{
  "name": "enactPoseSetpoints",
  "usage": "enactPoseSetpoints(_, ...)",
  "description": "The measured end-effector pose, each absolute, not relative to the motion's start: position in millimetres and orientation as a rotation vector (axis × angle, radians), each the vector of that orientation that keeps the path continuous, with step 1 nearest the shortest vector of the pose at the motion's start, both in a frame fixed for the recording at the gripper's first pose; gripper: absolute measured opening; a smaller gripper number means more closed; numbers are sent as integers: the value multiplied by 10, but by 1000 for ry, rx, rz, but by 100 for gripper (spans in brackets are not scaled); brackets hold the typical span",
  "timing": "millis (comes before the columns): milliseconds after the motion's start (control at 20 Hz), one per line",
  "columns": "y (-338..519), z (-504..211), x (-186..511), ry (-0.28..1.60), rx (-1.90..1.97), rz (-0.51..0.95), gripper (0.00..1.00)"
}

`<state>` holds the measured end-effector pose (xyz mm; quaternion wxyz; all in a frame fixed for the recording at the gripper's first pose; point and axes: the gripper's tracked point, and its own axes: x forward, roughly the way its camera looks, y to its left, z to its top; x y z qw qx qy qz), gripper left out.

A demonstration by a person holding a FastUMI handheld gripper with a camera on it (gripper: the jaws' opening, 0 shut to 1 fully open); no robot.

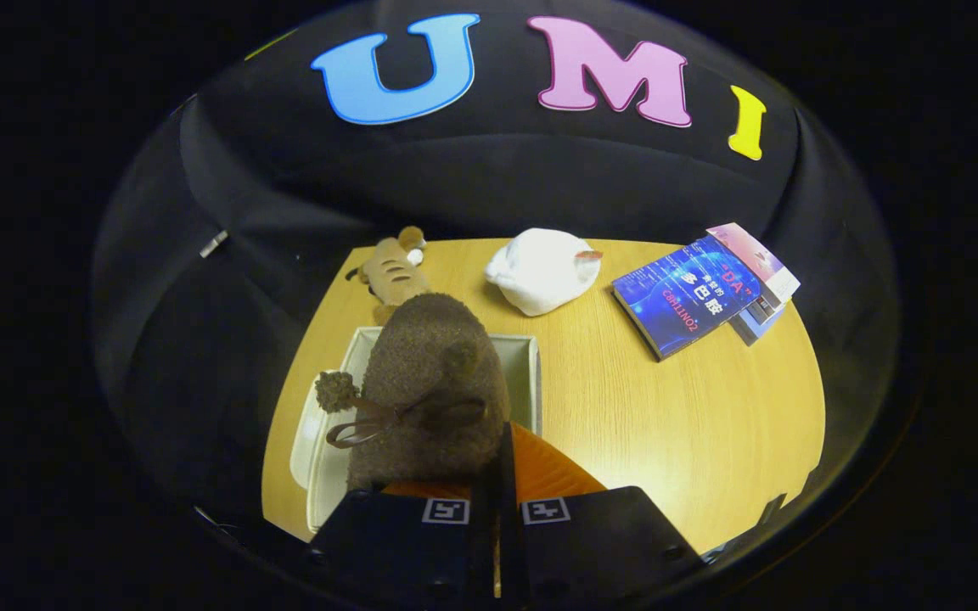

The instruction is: Open the storage box then place both shoes into the box .Put the left shoe in first, then the right shoe, with the right side of both shoes facing outward in a uniform manner.

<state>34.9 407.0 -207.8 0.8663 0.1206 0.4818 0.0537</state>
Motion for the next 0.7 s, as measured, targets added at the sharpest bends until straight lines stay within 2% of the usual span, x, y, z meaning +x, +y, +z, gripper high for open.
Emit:
enactPoseSetpoints(250,4040,-2583,263,1120,77,-13,8)
enactPoseSetpoints(500,4174,-2786,242,1164,27,-21,8)
enactPoseSetpoints(600,4240,-2839,222,1171,12,-2,19)
enactPoseSetpoints(700,4258,-2870,152,1185,-7,10,25)
